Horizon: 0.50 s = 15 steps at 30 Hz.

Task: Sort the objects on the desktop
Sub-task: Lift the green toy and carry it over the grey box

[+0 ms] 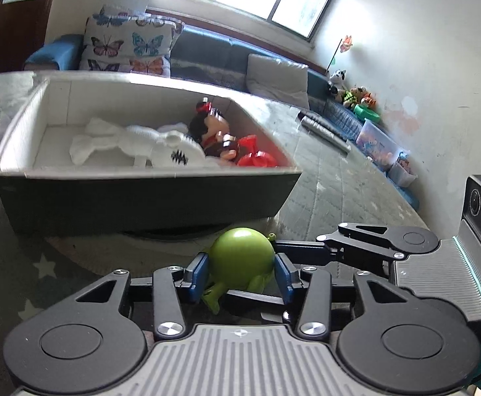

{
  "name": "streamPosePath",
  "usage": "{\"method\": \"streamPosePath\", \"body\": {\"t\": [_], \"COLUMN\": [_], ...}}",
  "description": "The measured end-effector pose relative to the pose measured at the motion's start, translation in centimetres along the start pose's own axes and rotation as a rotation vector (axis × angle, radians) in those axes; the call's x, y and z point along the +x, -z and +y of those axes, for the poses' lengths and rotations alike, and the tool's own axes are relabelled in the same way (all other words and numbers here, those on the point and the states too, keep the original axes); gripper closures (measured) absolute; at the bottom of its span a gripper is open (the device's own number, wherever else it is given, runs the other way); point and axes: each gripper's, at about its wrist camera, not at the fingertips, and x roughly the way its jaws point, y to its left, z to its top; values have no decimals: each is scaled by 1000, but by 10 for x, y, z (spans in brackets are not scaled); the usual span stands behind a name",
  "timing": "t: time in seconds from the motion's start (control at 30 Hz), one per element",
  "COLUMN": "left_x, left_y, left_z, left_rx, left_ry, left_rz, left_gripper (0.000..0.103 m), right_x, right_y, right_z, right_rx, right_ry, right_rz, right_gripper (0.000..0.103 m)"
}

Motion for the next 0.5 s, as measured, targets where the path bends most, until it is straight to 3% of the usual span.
{"method": "streamPosePath", "body": {"t": [0.27, 0.5], "left_x": [-19, 2], "left_y": [-40, -86], "left_z": [-12, -5], "left_rx": [50, 38], "left_ry": [-2, 7], "left_rz": [-107, -144], "left_gripper": [56, 57], "right_x": [-21, -6], "right_y": [-38, -75], "right_z": [-4, -27], "right_rx": [-55, -69], "right_ry": [35, 88], "right_rz": [-113, -145], "right_gripper": [46, 46]}}
